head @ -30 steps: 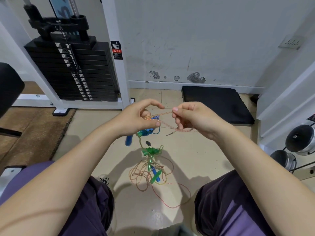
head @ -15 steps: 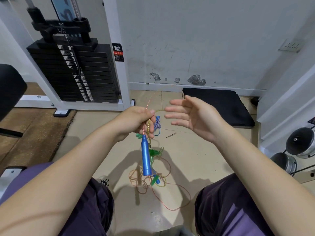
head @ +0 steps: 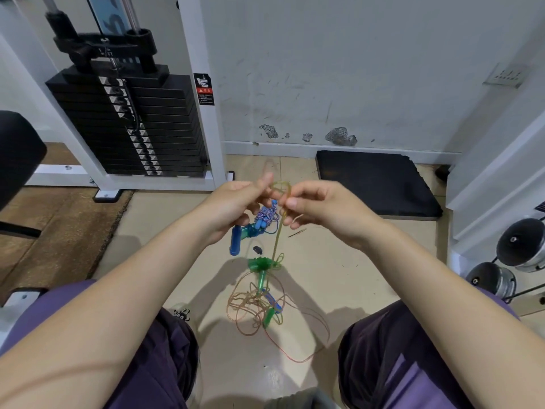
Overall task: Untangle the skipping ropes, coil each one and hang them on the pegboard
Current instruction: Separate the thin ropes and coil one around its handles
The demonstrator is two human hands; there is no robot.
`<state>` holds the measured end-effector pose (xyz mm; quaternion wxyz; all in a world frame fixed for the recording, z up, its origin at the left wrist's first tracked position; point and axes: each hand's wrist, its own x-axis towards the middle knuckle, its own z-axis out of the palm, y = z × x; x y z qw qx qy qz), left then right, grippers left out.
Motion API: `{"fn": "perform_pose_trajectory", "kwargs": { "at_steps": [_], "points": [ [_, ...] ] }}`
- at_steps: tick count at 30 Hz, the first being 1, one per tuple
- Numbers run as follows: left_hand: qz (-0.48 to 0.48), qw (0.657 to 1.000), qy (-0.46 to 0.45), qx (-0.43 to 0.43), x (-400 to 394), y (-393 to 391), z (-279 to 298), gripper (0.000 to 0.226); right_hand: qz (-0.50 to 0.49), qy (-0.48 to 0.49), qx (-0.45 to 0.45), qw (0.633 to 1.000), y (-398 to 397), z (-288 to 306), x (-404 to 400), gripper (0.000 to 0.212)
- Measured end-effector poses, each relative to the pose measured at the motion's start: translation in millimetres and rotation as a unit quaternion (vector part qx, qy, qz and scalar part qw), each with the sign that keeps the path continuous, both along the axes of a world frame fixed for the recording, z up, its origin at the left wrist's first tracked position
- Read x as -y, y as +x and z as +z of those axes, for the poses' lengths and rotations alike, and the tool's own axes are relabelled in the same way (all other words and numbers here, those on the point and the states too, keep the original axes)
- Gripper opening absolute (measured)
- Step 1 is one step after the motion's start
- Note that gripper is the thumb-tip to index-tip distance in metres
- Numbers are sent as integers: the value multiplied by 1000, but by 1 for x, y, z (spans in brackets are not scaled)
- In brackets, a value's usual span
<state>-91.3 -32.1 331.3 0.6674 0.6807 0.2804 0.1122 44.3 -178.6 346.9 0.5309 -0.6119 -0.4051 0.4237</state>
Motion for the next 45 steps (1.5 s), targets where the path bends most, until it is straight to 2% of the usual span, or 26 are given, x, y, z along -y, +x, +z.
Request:
{"fn": "perform_pose_trajectory", "kwargs": {
  "at_steps": [3,5,7,9,11,13,15,17,20,22,24,26,28,30,33,35,39,42,45],
  "points": [
    [-113,993,15,-25,6,-4,1,56,-55,67,-78,993,4,8,1,11],
    [-172,983,52,-38,10,-4,-1,37,-79,86,-115,986,7,11,2,9],
    [-169,980,99,-46,14,-2,-4,15,-99,103,-141,980,10,13,3,9],
    [-124,986,104,-39,14,0,-5,17,-116,114,-151,975,11,13,4,10],
    [-88,993,77,-11,12,1,-4,25,-122,102,-121,980,12,12,3,10],
    [-55,997,40,29,9,2,-3,20,-106,46,-51,992,13,8,4,8],
    [-26,997,-5,70,7,5,-3,14,-46,-34,18,998,10,2,5,9],
    [-22,991,-67,113,7,7,-3,17,17,-92,73,993,3,-5,4,15],
    [-25,976,-143,160,7,9,-1,21,69,-122,154,978,-8,-12,0,14],
    [-19,975,-140,170,5,9,0,24,64,-113,161,978,-10,-12,-1,8],
    [-30,984,-98,143,2,7,1,27,39,-80,131,987,-8,-7,-1,9],
    [-79,992,-38,87,0,3,2,25,10,-26,66,997,-3,1,0,12],
    [-141,989,51,4,1,-1,0,23,-28,36,-9,999,3,8,3,11],
    [-162,977,125,-67,3,-3,-5,16,-61,84,-66,992,8,14,5,11],
    [-151,976,138,-69,10,-3,-8,9,-78,107,-112,985,12,18,7,13],
    [-117,985,119,-34,13,-1,-6,4,-85,95,-109,986,11,16,7,17],
    [-14,998,25,53,4,3,-2,5,-83,24,-31,996,10,9,6,13],
    [-3,994,-34,103,1,4,1,11,-21,-53,38,998,4,2,6,14],
    [-5,986,-86,140,1,4,0,17,19,-89,105,990,-4,-6,4,14]
  ]
}}
